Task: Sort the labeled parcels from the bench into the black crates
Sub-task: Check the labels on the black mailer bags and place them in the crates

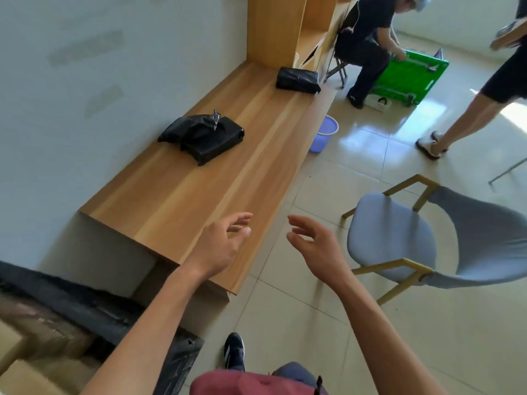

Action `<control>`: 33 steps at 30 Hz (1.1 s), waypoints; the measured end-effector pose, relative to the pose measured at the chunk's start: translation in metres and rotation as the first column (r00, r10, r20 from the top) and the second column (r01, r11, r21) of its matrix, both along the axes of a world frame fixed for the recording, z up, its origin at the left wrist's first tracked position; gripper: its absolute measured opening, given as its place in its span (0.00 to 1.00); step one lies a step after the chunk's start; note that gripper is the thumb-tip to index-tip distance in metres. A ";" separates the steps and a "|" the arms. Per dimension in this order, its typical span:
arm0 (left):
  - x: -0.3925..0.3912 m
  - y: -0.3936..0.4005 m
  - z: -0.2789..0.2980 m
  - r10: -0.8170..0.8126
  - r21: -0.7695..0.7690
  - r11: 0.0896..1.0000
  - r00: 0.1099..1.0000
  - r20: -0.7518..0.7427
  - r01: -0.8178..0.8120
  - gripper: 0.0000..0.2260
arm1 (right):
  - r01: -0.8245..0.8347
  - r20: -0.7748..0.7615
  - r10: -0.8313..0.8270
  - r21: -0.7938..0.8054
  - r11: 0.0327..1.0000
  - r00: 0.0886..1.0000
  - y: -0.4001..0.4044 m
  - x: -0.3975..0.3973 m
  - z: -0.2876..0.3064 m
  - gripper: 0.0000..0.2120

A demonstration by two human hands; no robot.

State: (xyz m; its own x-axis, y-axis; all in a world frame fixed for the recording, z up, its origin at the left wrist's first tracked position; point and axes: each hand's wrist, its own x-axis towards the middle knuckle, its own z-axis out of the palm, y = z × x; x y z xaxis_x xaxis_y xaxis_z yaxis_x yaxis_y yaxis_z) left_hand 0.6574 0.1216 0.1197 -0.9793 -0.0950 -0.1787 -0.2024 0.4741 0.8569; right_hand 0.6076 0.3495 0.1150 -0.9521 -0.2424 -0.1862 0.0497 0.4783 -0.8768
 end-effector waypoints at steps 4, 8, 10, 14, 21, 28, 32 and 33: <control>-0.049 0.013 -0.002 -0.061 0.022 0.998 0.998 0.013 0.061 0.15 | 0.071 0.010 -0.071 -0.013 0.997 0.997 0.016 -0.031 -0.004 0.17; -0.099 0.035 -0.006 -0.106 0.033 0.994 0.994 0.018 0.105 0.15 | 0.098 0.010 -0.098 0.011 0.995 0.995 0.040 -0.070 -0.010 0.18; -0.126 0.048 -0.009 -0.108 0.017 0.994 0.994 0.014 0.108 0.14 | 0.099 0.019 -0.099 0.002 0.995 0.995 0.053 -0.095 -0.016 0.18; -0.178 0.073 -0.012 -0.084 0.019 0.996 0.996 0.022 0.083 0.15 | 0.076 0.050 -0.075 -0.014 0.997 0.996 0.074 -0.149 -0.022 0.18; -0.247 0.104 -0.020 0.008 0.042 0.999 0.999 0.048 -0.010 0.15 | 0.003 0.080 -0.003 -0.002 1.000 0.997 0.101 -0.239 -0.024 0.18; -0.291 0.084 -0.028 0.157 0.034 0.986 0.984 0.078 -0.160 0.16 | -0.148 0.109 0.145 0.025 0.989 0.983 0.069 -0.316 -0.029 0.18; -0.315 0.055 -0.037 0.254 0.038 0.965 0.963 0.089 -0.258 0.15 | -0.237 0.108 0.231 0.048 0.970 0.967 0.028 -0.361 -0.041 0.17; -0.322 0.045 -0.039 0.279 0.040 0.958 0.956 0.088 -0.284 0.15 | -0.261 0.106 0.255 0.052 0.964 0.961 0.016 -0.373 -0.044 0.17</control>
State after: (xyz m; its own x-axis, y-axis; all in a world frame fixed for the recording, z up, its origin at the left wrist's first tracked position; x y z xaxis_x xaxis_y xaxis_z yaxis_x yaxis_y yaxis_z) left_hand 0.3354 0.1665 0.0811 -0.8963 -0.3534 -0.2678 -0.3906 0.3436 0.8541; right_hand 0.2343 0.3658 0.0705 -0.8354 -0.4615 -0.2984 0.0009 0.5417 -0.8406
